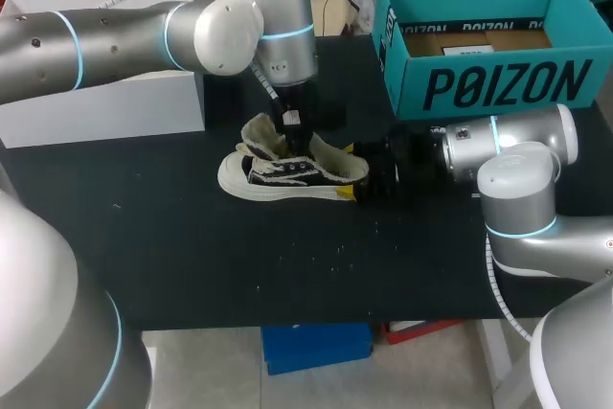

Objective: Take the shoe out of the shoebox, open the shoe tongue, remove and reinsert the insole, then place the shoe into the shoebox

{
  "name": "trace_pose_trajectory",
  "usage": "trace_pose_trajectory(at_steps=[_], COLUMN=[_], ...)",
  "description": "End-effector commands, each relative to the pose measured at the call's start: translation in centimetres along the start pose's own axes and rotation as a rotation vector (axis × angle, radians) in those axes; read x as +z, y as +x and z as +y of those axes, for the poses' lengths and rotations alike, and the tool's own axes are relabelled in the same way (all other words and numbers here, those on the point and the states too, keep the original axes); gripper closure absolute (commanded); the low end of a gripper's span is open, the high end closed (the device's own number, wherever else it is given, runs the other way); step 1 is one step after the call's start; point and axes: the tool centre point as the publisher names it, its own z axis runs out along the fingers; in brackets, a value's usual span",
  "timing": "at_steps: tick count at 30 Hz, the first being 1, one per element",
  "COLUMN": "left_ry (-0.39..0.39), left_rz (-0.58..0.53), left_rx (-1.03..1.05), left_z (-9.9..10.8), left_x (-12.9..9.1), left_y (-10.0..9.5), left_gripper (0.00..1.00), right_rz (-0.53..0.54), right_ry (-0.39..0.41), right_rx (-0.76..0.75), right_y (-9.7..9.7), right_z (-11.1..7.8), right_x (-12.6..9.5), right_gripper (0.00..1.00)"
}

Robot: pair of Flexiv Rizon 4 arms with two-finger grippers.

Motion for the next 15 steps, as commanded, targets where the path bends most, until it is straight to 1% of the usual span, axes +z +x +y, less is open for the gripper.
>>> trace_pose_trajectory(at_steps=[1,7,9,11,15], left_ry=[0.004,-0.009,-0.034,-0.027,-0.04], left_rz=[-0.005,-0.012,-0.023,-0.032,-0.043], left_rx=[0.0,-0.006,-0.012,-0.017,-0.022], left_z=[-0.3,-0.5,-0.6,-0.6,-0.7], left_x=[0.9,1.6,1.8,2.0,2.1], left_y=[0.0,-0.2,-0.3,-0.3,-0.6], left_gripper=[1.0,1.0,1.0,1.0,1.0], right_rz=[-0.001,-0.001,-0.001,-0.001,-0.001], right_ry=[0.001,0.001,0.001,0.001,0.001], right_rx=[0.001,0.001,0.001,0.001,0.001], right_y=[-0.1,-0.1,-0.1,-0.1,-0.1], right_z=[-0.2,-0.2,-0.2,-0.2,-0.2], right_x=[0.1,0.1,0.1,0.1,0.1], right_gripper=[1.0,1.0,1.0,1.0,1.0])
